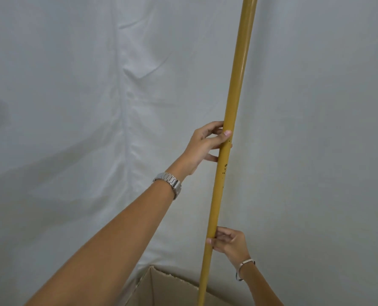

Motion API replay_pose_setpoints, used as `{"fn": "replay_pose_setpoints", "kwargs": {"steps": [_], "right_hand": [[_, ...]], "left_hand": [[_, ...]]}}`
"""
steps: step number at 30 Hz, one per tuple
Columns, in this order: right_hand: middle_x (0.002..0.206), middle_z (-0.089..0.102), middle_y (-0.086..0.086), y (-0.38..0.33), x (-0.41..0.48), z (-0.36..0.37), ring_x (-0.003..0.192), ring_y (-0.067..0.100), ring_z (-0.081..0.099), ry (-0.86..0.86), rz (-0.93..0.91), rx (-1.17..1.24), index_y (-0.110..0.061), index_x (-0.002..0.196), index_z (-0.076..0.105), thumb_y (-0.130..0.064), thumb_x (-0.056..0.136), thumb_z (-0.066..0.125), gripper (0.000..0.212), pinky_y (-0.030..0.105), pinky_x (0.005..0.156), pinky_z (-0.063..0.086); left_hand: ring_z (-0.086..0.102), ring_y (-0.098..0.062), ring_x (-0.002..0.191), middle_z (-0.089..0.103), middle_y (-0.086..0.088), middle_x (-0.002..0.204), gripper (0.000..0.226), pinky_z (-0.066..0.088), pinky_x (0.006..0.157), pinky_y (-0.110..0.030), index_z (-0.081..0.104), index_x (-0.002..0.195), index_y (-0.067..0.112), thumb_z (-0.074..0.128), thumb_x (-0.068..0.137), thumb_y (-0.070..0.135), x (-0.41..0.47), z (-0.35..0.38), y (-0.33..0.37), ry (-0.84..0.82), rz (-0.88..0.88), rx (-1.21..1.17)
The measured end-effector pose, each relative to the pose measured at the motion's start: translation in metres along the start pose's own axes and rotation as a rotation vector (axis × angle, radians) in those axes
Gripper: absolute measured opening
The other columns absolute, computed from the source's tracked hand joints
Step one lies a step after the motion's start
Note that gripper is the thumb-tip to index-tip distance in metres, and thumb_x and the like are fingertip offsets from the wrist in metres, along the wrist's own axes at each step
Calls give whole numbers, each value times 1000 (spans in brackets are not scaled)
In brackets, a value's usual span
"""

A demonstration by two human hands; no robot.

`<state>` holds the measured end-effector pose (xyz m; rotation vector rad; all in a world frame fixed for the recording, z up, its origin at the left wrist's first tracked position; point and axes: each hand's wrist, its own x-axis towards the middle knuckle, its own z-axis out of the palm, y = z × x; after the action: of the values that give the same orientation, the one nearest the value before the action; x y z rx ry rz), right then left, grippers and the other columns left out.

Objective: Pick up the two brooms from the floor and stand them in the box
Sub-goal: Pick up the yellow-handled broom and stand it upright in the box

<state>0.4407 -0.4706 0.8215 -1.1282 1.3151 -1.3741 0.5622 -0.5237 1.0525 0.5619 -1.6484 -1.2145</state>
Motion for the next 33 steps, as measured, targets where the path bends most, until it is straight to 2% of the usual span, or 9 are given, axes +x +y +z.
{"fn": "replay_pose_setpoints", "kwargs": {"steps": [6,8,10,13,17,20,25,29,33], "right_hand": [[70,72,8,44,37,23,63,19,67,91,3,-83,-23,66,73,6,63,76,29,24,60,56],[73,71,11,60,51,27,65,19,66,126,20,-90,-19,72,74,8,63,75,28,27,63,56],[79,71,13,77,64,28,70,22,66,147,40,-97,-6,82,73,10,63,74,25,34,71,57],[84,72,14,95,80,30,77,24,67,132,76,-153,-1,89,71,11,64,73,29,37,79,56],[83,70,10,113,105,32,79,25,65,88,93,-203,-10,82,71,13,65,71,29,35,80,55],[83,67,9,128,125,35,79,23,63,51,106,-215,-8,86,70,14,67,68,29,31,79,54],[86,68,6,142,142,44,78,18,63,95,113,-186,-13,91,68,14,69,66,35,13,66,53],[86,67,9,149,156,47,78,21,62,150,116,-199,-11,94,68,14,70,66,35,15,66,50],[86,67,7,152,164,47,78,17,62,166,111,-243,-8,98,68,10,72,66,32,12,67,49]], "left_hand": [[69,-25,93,56,-1,102,34,61,66,-38,56,121,10,60,88,17,14,-26,-59,-28,-67,-36],[66,-30,98,55,-4,104,34,60,69,-40,56,121,11,60,88,17,19,-31,-78,-22,-87,-39],[65,-32,101,55,-4,104,34,60,70,-41,58,121,13,61,87,18,21,-34,-96,-11,-107,-44],[66,-27,97,57,-1,103,33,60,66,-34,59,119,16,63,86,19,22,-38,-121,23,-120,-40],[66,-16,88,58,4,95,26,59,60,-29,62,110,22,66,84,19,32,-49,-153,89,-108,-51],[66,-14,85,57,5,93,24,57,56,-26,63,106,25,67,83,19,43,-60,-175,123,-115,-45],[66,-18,91,59,4,95,26,60,60,-33,62,107,24,68,82,20,61,-72,-189,151,-144,-50],[65,-19,98,66,0,99,28,61,67,-41,58,103,23,72,79,23,74,-75,-202,211,-185,-50],[68,-9,84,66,5,97,22,61,62,-34,60,95,22,74,78,20,80,-76,-207,226,-164,-29]]}}
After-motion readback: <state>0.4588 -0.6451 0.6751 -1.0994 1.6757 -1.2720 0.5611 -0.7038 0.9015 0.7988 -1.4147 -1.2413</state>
